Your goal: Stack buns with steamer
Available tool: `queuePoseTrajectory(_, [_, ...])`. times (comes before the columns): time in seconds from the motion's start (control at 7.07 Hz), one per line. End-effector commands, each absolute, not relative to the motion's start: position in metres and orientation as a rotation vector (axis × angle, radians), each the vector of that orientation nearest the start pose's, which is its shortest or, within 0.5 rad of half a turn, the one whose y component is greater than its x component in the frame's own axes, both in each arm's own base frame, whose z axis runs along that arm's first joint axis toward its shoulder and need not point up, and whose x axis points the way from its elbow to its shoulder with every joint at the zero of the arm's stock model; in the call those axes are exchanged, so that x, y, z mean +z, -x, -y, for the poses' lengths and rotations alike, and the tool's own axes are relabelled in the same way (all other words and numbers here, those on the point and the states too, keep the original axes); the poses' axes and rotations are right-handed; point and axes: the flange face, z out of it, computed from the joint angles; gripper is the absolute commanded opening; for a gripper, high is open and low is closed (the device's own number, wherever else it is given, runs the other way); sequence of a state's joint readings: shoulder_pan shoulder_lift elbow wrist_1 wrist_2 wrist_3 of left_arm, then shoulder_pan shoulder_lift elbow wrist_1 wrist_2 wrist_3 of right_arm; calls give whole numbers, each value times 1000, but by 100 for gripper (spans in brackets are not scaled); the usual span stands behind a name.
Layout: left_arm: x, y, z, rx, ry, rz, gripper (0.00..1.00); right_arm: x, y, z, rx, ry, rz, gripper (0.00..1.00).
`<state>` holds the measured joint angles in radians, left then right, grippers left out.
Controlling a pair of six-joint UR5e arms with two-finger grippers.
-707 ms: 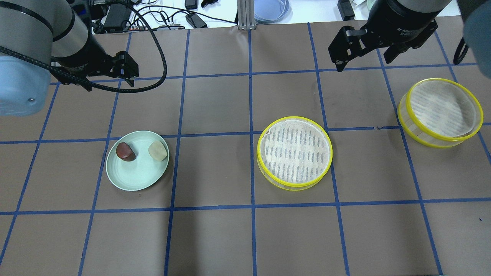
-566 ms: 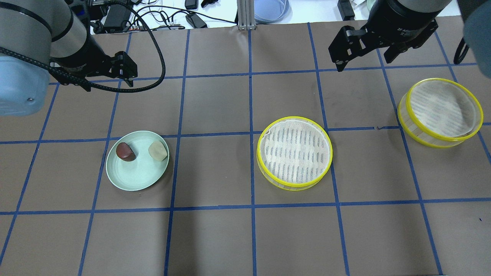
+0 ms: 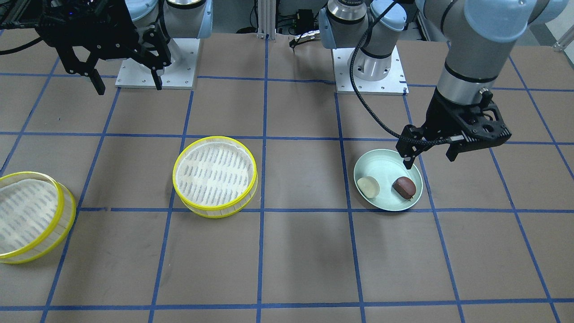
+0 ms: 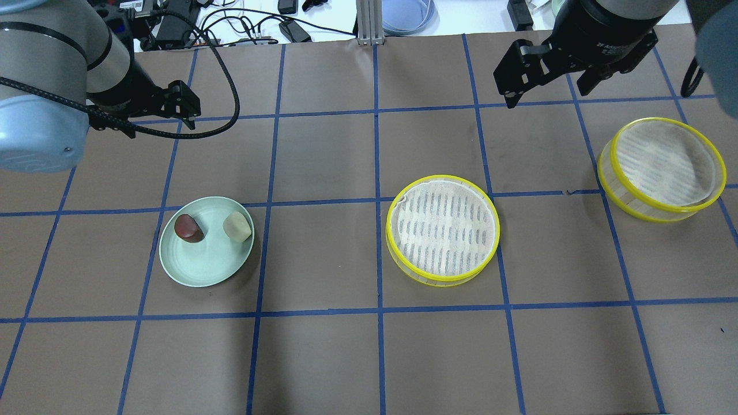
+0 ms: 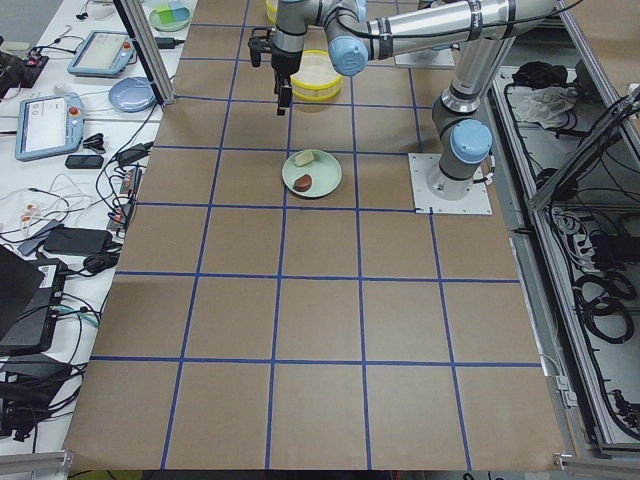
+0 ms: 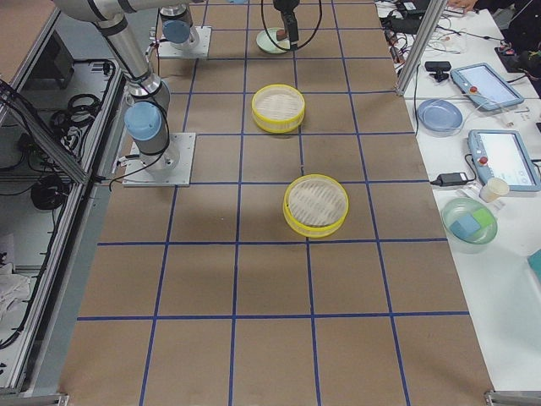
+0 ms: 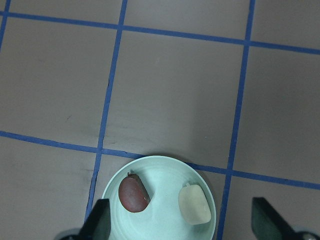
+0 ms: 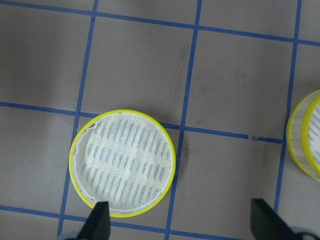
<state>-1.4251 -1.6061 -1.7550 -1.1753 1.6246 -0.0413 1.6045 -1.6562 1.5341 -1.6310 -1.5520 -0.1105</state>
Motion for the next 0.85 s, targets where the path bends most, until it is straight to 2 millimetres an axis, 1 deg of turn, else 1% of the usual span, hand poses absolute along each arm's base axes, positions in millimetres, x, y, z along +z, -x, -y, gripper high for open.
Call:
queuePoseTrajectory(0.0, [347,32,523,-46,435,-3177,98,553,-151,464,-289,225,-3112,100])
queuePoseTrajectory(0.14, [316,34,513,64,556,-3168,97,552,-151,464,-289,227,-3112,100])
queuePoseTrajectory(0.28, [304,35,511,152,615,-3155,97,546,-151,468,-265,215,-3115,100])
queuePoseTrajectory(0.42, [281,35,508,281,641,-3142,97,516,-146,483,-184,196,-3122,100])
queuePoseTrajectory(0.57, [265,35,512,334,650,-3139,97,476,-119,510,-66,121,-3122,100])
queuePoseTrajectory(0.71, [242,33,521,379,660,-3149,97,467,-63,524,-54,21,-3131,99])
